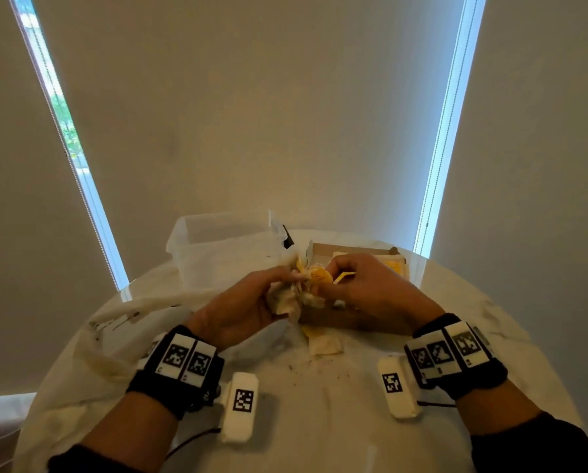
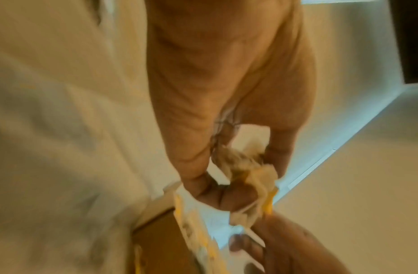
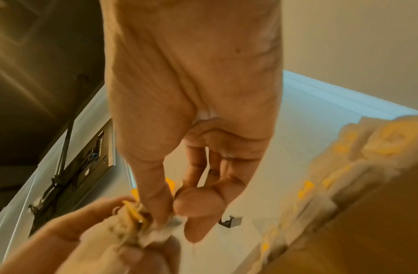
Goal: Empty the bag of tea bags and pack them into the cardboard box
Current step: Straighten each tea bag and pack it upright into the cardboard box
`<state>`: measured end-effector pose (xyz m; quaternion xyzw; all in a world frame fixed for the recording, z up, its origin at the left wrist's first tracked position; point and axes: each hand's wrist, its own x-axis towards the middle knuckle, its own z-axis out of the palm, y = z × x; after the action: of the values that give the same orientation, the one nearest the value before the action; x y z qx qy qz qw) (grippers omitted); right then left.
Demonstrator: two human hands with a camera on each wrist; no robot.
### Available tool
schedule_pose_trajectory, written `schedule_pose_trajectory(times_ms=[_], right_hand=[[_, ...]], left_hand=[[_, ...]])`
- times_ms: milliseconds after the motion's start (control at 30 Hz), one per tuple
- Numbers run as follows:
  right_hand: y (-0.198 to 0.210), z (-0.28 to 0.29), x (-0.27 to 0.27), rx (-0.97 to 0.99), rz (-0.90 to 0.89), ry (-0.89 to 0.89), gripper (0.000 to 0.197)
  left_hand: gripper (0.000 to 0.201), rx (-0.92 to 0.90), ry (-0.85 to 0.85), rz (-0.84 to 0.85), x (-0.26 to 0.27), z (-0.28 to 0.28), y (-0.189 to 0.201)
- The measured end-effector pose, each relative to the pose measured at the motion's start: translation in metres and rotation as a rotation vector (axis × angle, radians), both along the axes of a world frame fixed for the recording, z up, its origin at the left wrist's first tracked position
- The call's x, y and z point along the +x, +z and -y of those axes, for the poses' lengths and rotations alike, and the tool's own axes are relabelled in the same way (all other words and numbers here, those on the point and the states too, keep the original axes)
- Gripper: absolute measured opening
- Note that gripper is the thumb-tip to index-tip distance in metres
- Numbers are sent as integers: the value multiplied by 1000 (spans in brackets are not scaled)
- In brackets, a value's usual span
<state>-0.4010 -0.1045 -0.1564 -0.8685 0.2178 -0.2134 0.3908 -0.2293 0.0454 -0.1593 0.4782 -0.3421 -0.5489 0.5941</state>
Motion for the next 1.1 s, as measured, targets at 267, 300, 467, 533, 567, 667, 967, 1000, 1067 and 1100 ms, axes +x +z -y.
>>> schedule_pose_trajectory(times_ms=[267, 300, 467, 533, 567, 667, 967, 1000, 1067, 1100], right_hand=[[0, -10, 4, 394, 130, 38, 23], [-1, -11, 5, 418, 129, 42, 22], [-1, -17, 23, 436, 78, 55, 40], [1, -18, 31, 445, 82, 67, 43], [2, -17, 34, 449, 83, 76, 41], [3, -15, 39, 492, 97, 127, 36], [-16, -9, 32, 758, 411, 0, 27], [-17, -8, 31, 775, 460, -18, 25], [-18, -6, 30, 785, 533, -60, 21], [-19, -4, 30, 764, 549, -84, 20]], left_hand=[[68, -143, -15, -436, -9, 33, -25], [71, -156, 3, -406, -8, 36, -29], [51, -100, 221, -225, -4, 50, -52], [47, -74, 296, -228, -1, 51, -54], [47, -71, 338, -220, 2, 51, -54], [60, -118, 365, -182, 9, 46, -51], [30, -140, 432, -12, 1, 36, -45], [25, -128, 426, -6, 0, 36, -46], [22, -119, 411, -17, 0, 37, -46], [23, -113, 407, -12, 0, 38, -46]])
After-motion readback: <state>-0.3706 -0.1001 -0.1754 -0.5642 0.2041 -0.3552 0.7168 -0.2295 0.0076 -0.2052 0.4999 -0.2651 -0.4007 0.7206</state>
